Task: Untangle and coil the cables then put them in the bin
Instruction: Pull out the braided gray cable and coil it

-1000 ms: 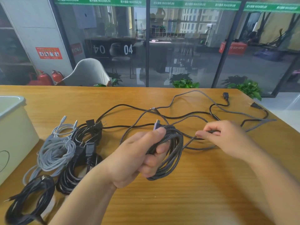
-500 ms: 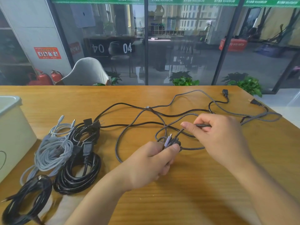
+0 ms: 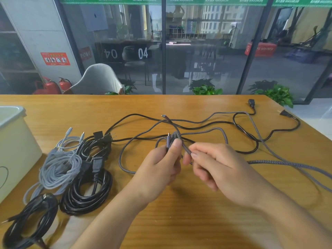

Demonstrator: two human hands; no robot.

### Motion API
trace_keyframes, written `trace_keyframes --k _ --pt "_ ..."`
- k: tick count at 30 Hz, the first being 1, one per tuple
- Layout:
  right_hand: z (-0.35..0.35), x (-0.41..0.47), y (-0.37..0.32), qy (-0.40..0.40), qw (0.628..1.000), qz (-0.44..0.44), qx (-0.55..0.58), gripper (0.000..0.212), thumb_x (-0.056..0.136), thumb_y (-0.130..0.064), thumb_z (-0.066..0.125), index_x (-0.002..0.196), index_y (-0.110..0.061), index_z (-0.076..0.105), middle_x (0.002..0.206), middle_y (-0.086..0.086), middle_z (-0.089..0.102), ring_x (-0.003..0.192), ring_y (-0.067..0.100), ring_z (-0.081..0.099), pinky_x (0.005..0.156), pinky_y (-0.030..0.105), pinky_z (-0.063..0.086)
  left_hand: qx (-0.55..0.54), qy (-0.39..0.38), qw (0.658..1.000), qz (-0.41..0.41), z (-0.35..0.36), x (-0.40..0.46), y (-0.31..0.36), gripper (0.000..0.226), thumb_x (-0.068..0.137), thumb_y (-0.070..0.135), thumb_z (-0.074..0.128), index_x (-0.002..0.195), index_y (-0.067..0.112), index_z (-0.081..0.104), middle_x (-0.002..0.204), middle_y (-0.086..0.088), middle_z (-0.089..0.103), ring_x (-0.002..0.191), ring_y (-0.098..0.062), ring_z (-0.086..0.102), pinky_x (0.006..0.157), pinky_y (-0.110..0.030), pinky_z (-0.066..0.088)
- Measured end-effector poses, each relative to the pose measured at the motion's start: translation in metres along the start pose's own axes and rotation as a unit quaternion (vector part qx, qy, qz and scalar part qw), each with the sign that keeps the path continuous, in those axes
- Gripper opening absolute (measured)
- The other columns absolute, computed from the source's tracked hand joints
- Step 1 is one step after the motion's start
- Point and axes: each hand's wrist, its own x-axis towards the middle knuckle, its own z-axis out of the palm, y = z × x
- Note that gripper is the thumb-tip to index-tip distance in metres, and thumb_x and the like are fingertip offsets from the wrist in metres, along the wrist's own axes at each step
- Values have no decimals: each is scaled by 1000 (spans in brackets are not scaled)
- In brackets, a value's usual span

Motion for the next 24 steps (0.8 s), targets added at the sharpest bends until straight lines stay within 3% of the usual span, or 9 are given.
trace_keyframes --k 3,7,10,13,19,24 --pt "1 -2 -4 -42 999 6 -20 36 112 -30 38 88 -16 60 69 1 64 59 17 58 66 44 53 -10 10 1000 6 2 -3 3 55 94 62 40 73 13 53 63 0 32 64 -24 26 56 -28 29" --pt "9 -3 -9 -82 996 13 -19 36 113 -28 37 86 -27 61 81 3 74 71 23 69 78 47 57 16 38 999 32 0 -2 1 60 91 66 42 69 12 51 57 -1 47 55 -17 41 57 -28 39" --pt "18 -3 -9 -118 992 34 -30 36 113 -31 37 93 -17 64 85 2 76 76 21 71 84 46 56 0 40 998 47 -1 -3 1 58 92 64 50 73 9 49 55 -5 49 49 -22 48 50 -30 41" --pt "27 -3 -10 -153 986 52 -43 37 113 -33 37 95 -16 64 87 0 78 78 17 73 84 40 57 -7 53 997 59 -1 -4 2 51 97 55 56 74 11 43 62 -5 40 46 -24 40 42 -29 37" --pt "38 -3 -8 -191 979 64 -21 37 113 -35 37 99 -15 64 90 6 78 80 23 73 85 40 58 -40 57 996 63 -3 -2 3 38 107 35 49 79 11 38 73 -11 26 67 -28 21 57 -34 22" --pt "47 0 0 -237 970 45 10 39 113 -34 37 102 -8 64 82 7 73 77 25 70 86 44 59 -78 39 994 67 -5 -2 3 45 107 40 50 74 11 38 66 -4 33 58 -20 32 59 -34 34"
